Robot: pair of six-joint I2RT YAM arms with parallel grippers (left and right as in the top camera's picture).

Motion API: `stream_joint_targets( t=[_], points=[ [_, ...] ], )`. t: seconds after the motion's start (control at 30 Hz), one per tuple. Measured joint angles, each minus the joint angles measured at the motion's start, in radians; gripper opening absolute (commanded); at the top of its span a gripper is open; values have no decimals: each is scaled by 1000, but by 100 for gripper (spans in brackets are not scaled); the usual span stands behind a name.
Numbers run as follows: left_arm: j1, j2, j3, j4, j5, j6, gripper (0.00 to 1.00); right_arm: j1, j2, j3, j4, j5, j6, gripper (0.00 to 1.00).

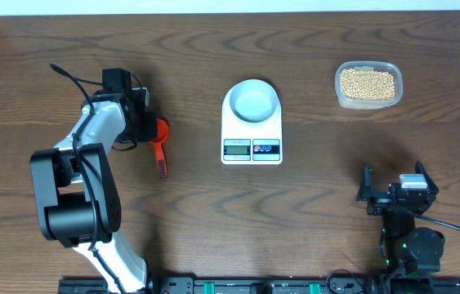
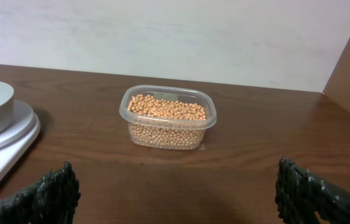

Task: Scoop item into bowl and weigh 50g on scale
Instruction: 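Lower the left gripper and close it on the red scoop rim, then lift the red scoop with the left gripper toward the scale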

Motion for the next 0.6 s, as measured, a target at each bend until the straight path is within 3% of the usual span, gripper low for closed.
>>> stream_joint_targets(
  t=[0.6],
  points=[
    [0, -11, 0, 5, 0, -23, 7, 0, 0, 0, 0, 0, 0, 99]
  ],
)
